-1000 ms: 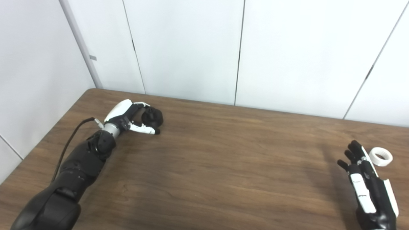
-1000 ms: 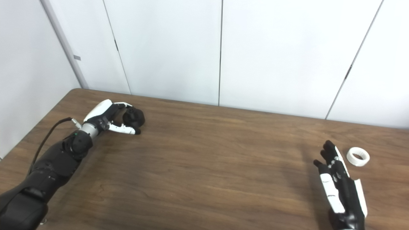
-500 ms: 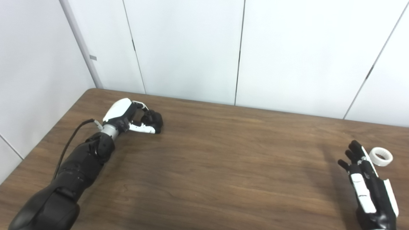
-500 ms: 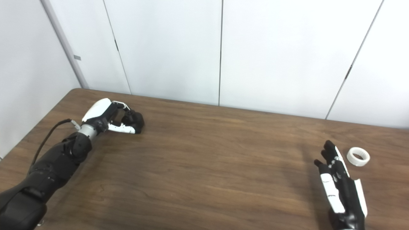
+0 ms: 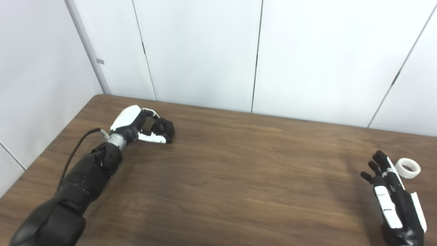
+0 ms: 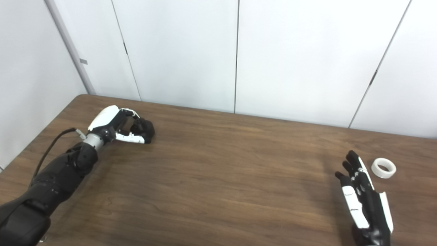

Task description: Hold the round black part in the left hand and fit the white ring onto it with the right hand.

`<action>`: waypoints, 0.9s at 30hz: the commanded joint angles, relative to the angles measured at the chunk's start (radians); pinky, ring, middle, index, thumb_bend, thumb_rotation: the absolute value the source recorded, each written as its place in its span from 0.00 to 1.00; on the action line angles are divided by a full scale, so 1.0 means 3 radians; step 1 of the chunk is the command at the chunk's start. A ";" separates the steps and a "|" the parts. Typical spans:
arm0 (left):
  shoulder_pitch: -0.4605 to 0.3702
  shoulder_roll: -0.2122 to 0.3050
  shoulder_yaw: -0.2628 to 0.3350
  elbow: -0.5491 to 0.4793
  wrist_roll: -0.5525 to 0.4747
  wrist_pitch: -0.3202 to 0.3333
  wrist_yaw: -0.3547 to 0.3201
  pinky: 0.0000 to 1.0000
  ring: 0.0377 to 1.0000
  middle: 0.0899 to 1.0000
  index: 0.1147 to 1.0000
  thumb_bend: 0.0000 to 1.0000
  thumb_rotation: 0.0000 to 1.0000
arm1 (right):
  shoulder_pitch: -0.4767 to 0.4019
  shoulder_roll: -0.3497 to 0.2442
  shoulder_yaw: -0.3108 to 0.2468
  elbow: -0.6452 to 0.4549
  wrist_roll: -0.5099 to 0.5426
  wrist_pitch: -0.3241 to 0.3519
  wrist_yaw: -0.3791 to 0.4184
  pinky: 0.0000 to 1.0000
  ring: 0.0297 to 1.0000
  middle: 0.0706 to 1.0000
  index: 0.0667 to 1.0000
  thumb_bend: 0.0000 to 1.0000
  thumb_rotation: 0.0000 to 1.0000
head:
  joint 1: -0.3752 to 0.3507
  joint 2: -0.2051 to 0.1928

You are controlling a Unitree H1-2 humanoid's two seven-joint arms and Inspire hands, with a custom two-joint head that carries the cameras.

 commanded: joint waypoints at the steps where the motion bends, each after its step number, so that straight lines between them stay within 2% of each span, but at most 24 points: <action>1: -0.0052 0.0055 0.0010 -0.0147 0.0008 -0.0081 0.0010 0.94 0.90 0.73 0.42 0.52 0.05 | 0.0120 -0.0024 -0.0017 0.0148 0.0054 -0.0075 0.0022 0.86 0.94 0.95 0.93 0.31 0.72 | 0.0007 0.0011; 8: 0.0226 -0.0007 0.0026 -0.0953 0.0044 0.0094 -0.0212 1.00 0.96 0.78 0.41 0.52 0.05 | 0.0155 -0.0031 -0.0036 -0.0096 0.0036 0.0062 -0.0030 0.88 0.95 0.95 0.93 0.34 0.73 | 0.0033 0.0038; 13: 0.0438 -0.0084 0.0039 -0.1516 0.0087 0.0173 -0.0381 1.00 0.97 0.76 0.41 0.52 0.05 | 0.0153 -0.0046 -0.0041 -0.0349 0.0070 0.0133 -0.0016 0.86 0.94 0.95 0.93 0.29 0.69 | 0.0011 0.0050; 18: 0.0579 -0.0150 -0.0014 -0.1864 0.0224 0.0088 -0.0451 1.00 0.98 0.78 0.41 0.52 0.05 | 0.0157 -0.0064 -0.0040 -0.0561 0.0087 0.0179 0.0000 0.84 0.95 0.96 0.94 0.29 0.69 | -0.0017 0.0049; 21: 0.0634 -0.0178 -0.0074 -0.2017 0.0324 0.0024 -0.0495 1.00 1.00 0.82 0.41 0.52 0.05 | 0.0153 -0.0037 -0.0041 -0.0743 0.0103 0.0293 -0.0029 0.83 0.95 0.96 0.94 0.29 0.68 | -0.0099 0.0054; 27: 0.0731 -0.0258 -0.0147 -0.2270 0.0482 0.0094 -0.0645 1.00 1.00 0.85 0.41 0.52 0.05 | 0.0119 -0.0028 -0.0038 -0.0982 0.0029 0.0359 -0.0068 0.81 0.93 0.94 0.91 0.35 0.68 | -0.0238 0.0059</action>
